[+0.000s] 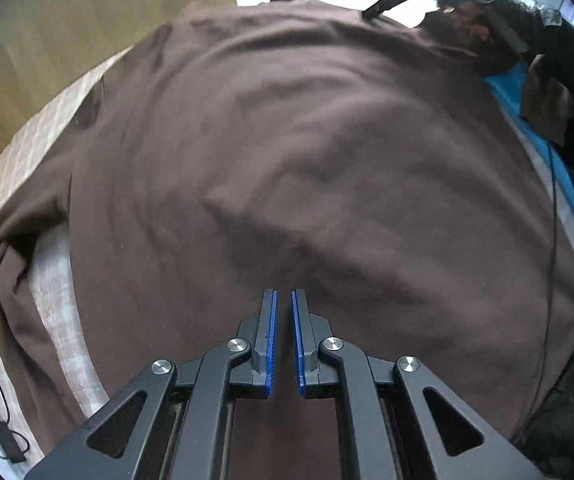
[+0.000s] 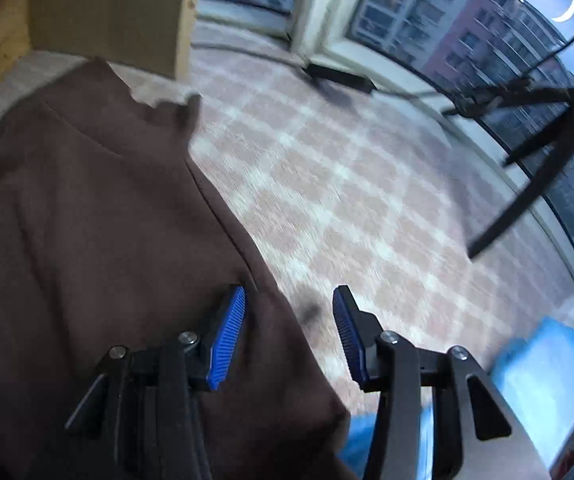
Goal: Fold clothes
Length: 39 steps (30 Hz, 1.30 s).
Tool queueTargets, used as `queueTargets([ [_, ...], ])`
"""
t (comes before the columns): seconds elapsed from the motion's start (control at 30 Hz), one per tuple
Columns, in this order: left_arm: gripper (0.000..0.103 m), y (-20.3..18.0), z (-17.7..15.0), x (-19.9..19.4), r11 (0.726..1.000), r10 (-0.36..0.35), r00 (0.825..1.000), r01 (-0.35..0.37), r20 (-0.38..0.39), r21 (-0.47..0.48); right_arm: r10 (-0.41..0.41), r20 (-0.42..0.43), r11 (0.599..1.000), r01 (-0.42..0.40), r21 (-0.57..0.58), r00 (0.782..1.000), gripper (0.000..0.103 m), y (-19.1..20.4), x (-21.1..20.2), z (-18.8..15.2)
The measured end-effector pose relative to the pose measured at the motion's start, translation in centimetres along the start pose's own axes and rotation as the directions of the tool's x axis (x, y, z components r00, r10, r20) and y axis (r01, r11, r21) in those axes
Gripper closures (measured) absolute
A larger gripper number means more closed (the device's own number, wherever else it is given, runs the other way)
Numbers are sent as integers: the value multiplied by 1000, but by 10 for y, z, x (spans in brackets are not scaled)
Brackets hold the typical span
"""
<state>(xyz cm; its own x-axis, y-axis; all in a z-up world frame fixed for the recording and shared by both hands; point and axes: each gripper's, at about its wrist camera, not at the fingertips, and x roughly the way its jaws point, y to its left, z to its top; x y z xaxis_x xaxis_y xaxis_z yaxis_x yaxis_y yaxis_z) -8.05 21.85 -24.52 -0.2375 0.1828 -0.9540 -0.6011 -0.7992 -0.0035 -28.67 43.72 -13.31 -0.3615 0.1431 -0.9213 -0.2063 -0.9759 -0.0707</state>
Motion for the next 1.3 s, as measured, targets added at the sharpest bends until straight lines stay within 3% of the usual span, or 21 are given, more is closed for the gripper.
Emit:
queueTargets([
  [0.03,94,2,0,0,1000,-8,1000,8,2,-9,8,-10,1000,-9,-10,1000,95,-7,11,8],
  [0.07,94,3,-1,0,1000,-13,1000,13,3,-13,26,-11,1000,-26,-15,1000,96,-9,15,11],
  [0.2,94,4,-3,0,1000,-11,1000,12,12,-10,-82,8,996,83,-25,997,96,-18,17,15],
  [0.3,94,7,-4,0,1000,-21,1000,21,13,-14,-170,10,983,170,-73,985,93,-3,17,15],
  [0.37,94,9,-5,0,999,-30,999,31,14,-17,-237,28,964,239,-117,971,80,11,11,14],
  [0.47,94,18,-8,-3,998,-52,999,52,7,-47,-293,131,944,308,-115,947,75,26,-16,12],
  [0.53,94,32,-16,-15,996,-28,999,30,17,-83,-226,198,966,245,-78,954,67,31,-30,12],
  [0.57,94,44,-24,-27,994,0,999,4,33,-110,-189,184,975,206,-77,964,61,34,-26,10],
  [0.63,91,69,-41,-47,984,61,997,-51,52,-170,-134,113,985,145,-95,985,61,40,-8,8],
  [0.67,83,87,-54,-59,973,107,992,-93,60,-210,-107,76,988,114,-101,991,61,43,1,7],
  [0.7,72,105,-66,-67,960,156,986,-137,59,-243,-128,48,983,133,-127,991,61,46,12,3],
  [0.77,59,141,-87,-74,932,227,973,-209,27,-295,-166,63,975,173,-142,984,61,46,16,-3],
  [0.87,59,188,-103,-73,891,279,960,-265,-15,-369,-165,57,984,168,-56,985,62,48,-2,-5],
  [0.93,59,205,-91,-66,897,249,968,-226,11,-380,-161,49,987,160,9,986,62,50,-16,-6],
  [1.07,50,220,-51,-47,927,297,953,-271,66,-258,-78,103,995,83,-45,992,62,115,-50,-7],
  [1.17,51,235,-32,-23,926,326,945,-317,10,-206,-2,78,997,9,-81,997,62,163,-56,-11],
  [1.27,78,253,-24,-2,944,268,963,-270,-40,-190,10,33,996,-7,-92,999,62,192,-45,-20],
  [1.3,78,257,-28,-7,950,243,970,-244,-27,-195,10,19,996,-8,-88,1000,62,198,-42,-22],
])
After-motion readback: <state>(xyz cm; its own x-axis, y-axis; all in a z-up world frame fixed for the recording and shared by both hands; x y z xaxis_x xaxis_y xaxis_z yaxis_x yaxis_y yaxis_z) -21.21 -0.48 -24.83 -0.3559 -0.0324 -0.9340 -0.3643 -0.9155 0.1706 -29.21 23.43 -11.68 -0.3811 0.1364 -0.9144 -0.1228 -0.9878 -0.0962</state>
